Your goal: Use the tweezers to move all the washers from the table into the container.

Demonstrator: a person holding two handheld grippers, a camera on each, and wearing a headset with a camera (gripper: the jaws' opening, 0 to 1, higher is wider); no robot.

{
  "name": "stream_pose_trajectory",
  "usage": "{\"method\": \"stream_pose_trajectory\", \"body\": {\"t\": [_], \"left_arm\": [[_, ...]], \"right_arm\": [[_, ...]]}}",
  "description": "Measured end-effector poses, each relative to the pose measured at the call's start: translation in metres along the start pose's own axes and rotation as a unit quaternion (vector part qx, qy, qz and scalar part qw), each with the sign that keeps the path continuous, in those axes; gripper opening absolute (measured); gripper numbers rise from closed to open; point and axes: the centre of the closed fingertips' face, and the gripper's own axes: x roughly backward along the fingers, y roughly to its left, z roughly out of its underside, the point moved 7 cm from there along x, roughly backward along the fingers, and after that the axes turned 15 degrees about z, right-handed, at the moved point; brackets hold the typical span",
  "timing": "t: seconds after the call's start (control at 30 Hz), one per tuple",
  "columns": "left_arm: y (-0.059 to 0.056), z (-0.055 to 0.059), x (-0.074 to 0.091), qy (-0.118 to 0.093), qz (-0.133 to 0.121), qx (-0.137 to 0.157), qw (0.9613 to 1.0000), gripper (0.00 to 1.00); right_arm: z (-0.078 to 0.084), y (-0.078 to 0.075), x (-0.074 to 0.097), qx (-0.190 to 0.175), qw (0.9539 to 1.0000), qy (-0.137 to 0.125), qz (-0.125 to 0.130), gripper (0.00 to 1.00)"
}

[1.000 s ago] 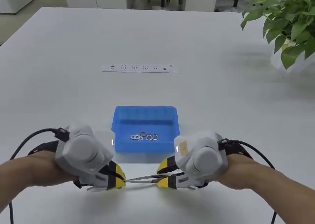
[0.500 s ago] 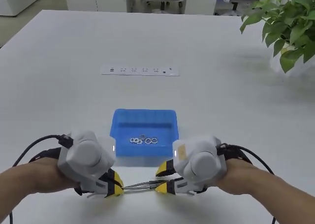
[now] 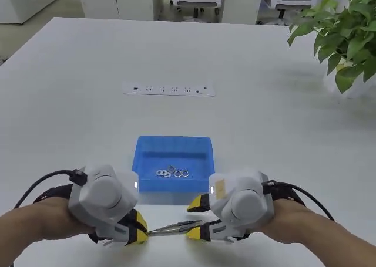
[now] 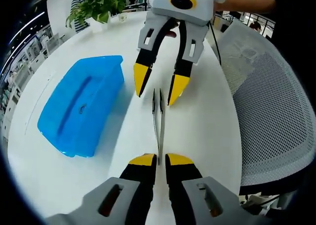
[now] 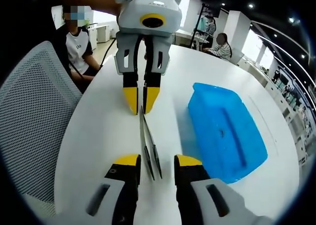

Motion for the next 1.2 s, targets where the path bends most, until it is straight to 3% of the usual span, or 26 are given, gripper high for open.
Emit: {"method": "stream_pose_trajectory", "body": {"t": [0.2, 0.27, 0.4, 0.53, 0.7, 0.77, 0.9, 1.03, 1.2], "left_arm": [[-0.003, 0.000, 0.010, -0.034, -0.020, 0.015, 0.9991, 0.22], [-0.002, -0.003, 0.017, -0.060, -0.034, 0.026, 0.9972, 0.29], [0.000, -0.010, 0.033, -0.114, -0.066, 0.042, 0.9903, 0.43], [0.000, -0.016, 0.049, -0.169, -0.097, 0.040, 0.9800, 0.57], [-0.003, -0.015, 0.056, -0.180, -0.109, 0.044, 0.9767, 0.63], [-0.006, -0.016, 0.059, -0.188, -0.122, 0.046, 0.9734, 0.66], [-0.013, -0.020, 0.067, -0.215, -0.141, 0.041, 0.9655, 0.70], [-0.016, -0.019, 0.068, -0.219, -0.149, 0.044, 0.9634, 0.77], [-0.019, -0.018, 0.068, -0.226, -0.147, 0.052, 0.9615, 0.83]], "right_arm": [[-0.003, -0.011, 0.012, -0.027, 0.9990, -0.013, 0.034, 0.35], [-0.004, -0.015, 0.017, -0.043, 0.9978, -0.018, 0.048, 0.41], [-0.002, -0.023, 0.029, -0.082, 0.9929, -0.024, 0.083, 0.52], [0.004, -0.028, 0.041, -0.118, 0.9867, -0.027, 0.109, 0.60], [0.009, -0.030, 0.055, -0.140, 0.9815, -0.033, 0.126, 0.63], [0.010, -0.031, 0.061, -0.143, 0.9796, -0.034, 0.137, 0.65], [0.016, -0.034, 0.076, -0.182, 0.9690, -0.034, 0.163, 0.72], [0.021, -0.034, 0.088, -0.205, 0.9614, -0.039, 0.180, 0.79], [0.024, -0.030, 0.097, -0.223, 0.9556, -0.040, 0.189, 0.88]]}}
